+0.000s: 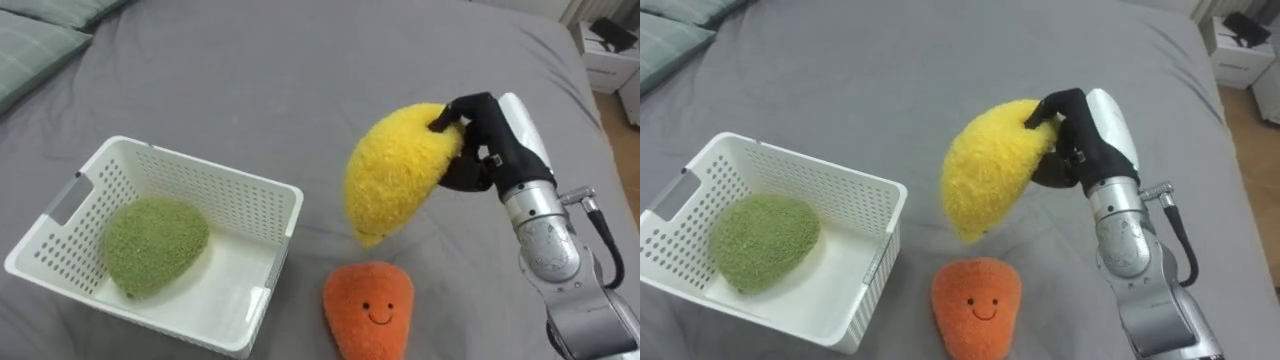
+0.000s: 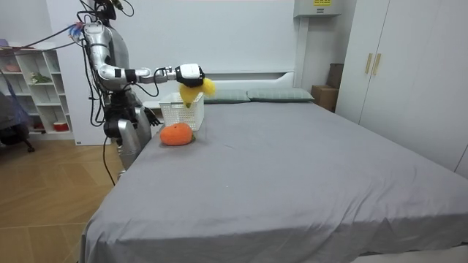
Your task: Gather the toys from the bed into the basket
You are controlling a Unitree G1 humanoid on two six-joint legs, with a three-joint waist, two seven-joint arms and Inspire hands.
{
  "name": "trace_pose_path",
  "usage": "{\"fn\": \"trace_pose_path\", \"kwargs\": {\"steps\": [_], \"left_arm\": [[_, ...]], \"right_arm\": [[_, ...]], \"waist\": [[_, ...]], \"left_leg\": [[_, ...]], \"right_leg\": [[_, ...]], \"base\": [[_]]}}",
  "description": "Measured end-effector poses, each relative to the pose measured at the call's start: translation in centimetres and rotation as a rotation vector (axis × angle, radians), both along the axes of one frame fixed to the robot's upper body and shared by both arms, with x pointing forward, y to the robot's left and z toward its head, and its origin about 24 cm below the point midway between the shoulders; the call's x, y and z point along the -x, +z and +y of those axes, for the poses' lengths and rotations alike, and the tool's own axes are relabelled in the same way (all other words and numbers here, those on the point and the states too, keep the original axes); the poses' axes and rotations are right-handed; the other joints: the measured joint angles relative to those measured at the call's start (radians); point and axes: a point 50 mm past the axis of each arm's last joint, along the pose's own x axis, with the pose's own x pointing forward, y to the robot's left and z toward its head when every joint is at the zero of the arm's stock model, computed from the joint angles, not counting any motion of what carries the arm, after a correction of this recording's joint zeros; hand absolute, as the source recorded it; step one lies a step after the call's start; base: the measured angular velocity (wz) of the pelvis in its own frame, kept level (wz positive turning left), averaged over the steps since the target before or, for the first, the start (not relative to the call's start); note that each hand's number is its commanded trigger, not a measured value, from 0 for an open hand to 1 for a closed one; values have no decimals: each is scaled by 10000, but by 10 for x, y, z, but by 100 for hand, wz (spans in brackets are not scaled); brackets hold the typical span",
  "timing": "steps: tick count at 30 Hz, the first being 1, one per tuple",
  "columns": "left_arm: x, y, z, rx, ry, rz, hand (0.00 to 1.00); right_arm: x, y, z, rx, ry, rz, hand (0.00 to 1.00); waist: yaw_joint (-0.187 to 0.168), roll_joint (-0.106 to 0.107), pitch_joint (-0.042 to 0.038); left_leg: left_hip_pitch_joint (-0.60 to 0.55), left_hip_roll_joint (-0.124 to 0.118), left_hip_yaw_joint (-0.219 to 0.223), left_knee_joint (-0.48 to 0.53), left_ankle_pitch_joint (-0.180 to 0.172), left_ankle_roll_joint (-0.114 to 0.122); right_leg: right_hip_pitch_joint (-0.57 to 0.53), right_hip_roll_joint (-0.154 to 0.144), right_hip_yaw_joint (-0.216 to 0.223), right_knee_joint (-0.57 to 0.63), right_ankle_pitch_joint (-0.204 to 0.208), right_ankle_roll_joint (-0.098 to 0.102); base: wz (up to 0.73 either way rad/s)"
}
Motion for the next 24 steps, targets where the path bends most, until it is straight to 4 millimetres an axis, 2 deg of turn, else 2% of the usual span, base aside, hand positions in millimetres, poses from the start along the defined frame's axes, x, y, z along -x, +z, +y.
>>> {"fn": "trace_pose_path", "kwargs": {"steps": [7, 11, 18, 24], "left_arm": [[-3, -1, -5, 82, -11, -85, 0], [-1, -5, -10, 237, 60, 110, 0], [1, -5, -10, -63, -678, 521, 0], [-3, -4, -11, -219, -1061, 521, 0]], "right_arm": [[1, 3, 13, -464, 440, -39, 100], [2, 11, 26, -802, 1064, -133, 100], [5, 21, 44, -727, 1924, -349, 100], [4, 25, 73, -997, 2878, -488, 100]], "waist": [[58, 5, 11], [97, 2, 11], [599, -5, 10], [955, -30, 20]], "left_leg": [[-20, 0, -1, -10, -22, 5], [-23, 7, 3, -20, -35, -2], [-4, 23, 23, -18, -48, -9], [-30, 15, -102, -6, -46, -10]], "right_leg": [[-17, -2, -4, 14, 0, 1], [11, 16, 9, 19, 1, 0], [9, 25, 6, 20, 2, -1], [31, 21, -134, 18, 2, -1]], "base": [[0], [-1], [0], [5]]}}
